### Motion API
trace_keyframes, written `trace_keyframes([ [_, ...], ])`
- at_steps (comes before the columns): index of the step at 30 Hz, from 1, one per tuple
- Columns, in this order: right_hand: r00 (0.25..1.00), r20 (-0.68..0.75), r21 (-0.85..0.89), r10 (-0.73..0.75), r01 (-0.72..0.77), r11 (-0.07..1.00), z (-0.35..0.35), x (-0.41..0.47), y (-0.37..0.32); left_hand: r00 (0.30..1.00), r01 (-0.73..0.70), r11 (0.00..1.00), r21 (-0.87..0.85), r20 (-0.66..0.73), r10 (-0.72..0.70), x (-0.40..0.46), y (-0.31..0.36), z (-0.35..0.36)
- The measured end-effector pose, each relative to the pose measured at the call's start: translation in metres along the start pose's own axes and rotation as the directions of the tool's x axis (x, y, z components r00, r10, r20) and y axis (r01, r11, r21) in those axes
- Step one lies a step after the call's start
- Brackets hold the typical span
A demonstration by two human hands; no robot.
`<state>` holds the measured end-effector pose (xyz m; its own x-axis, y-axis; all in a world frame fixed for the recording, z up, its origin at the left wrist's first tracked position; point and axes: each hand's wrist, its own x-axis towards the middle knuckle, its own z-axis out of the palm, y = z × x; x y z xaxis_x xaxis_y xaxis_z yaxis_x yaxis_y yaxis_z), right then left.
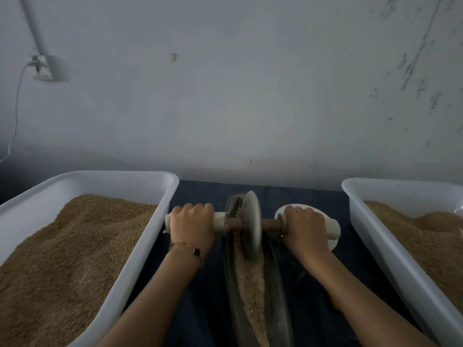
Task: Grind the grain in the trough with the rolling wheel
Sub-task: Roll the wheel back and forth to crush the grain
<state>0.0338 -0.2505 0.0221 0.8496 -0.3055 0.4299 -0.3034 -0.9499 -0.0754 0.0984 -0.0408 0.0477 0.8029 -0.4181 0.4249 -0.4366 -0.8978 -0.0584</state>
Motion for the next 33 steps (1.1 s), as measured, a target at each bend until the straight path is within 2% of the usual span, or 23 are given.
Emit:
trace_keyframes([
  [2,1.0,0.019,0.048,-0.009,0.008,0.999,-0.006,-0.024,0.004,1.0,0.012,1.0,0.004,0.023,-0.012,-0.018,0.002,-0.008],
  [4,0.996,0.082,0.069,-0.028,0.022,0.997,-0.015,-0.054,0.012,0.999,-0.051,0.999,-0.005,-0.017,0.051,-0.046,0.003,-0.02],
  [7,0.984,0.179,0.055,0.02,-0.031,0.998,-0.032,-0.087,0.02,0.963,-0.203,0.978,-0.047,-0.189,0.191,-0.08,0.003,-0.038],
  [11,0.965,0.262,-0.009,0.016,-0.014,1.0,-0.044,-0.1,0.023,0.958,-0.231,0.972,-0.049,-0.189,0.218,-0.093,0.001,-0.043],
  [13,0.98,0.189,-0.02,-0.064,0.069,0.997,-0.044,-0.095,0.02,0.964,-0.228,0.971,-0.074,-0.157,0.214,-0.086,-0.002,-0.034],
  [16,0.987,-0.035,0.007,-0.156,0.156,0.988,-0.032,-0.07,0.013,0.983,-0.183,0.972,-0.144,-0.05,0.178,-0.065,-0.008,-0.013],
  [19,0.99,-0.067,-0.046,-0.126,0.123,0.991,-0.016,-0.024,0.006,0.999,-0.026,0.995,-0.098,0.027,0.029,-0.032,-0.014,0.005],
  [24,0.996,-0.049,-0.069,-0.072,0.068,0.995,-0.002,0.015,0.003,0.993,0.053,0.996,-0.07,0.109,-0.045,0.005,-0.015,0.013],
  [29,0.996,-0.073,-0.072,-0.05,0.045,0.996,-0.023,-0.032,-0.005,0.997,0.068,0.997,-0.046,0.025,-0.067,-0.031,-0.008,0.003],
  [33,0.974,-0.188,-0.009,-0.127,0.127,0.992,-0.05,-0.088,0.0,1.0,-0.012,0.981,-0.196,-0.031,0.006,-0.089,-0.007,-0.018],
])
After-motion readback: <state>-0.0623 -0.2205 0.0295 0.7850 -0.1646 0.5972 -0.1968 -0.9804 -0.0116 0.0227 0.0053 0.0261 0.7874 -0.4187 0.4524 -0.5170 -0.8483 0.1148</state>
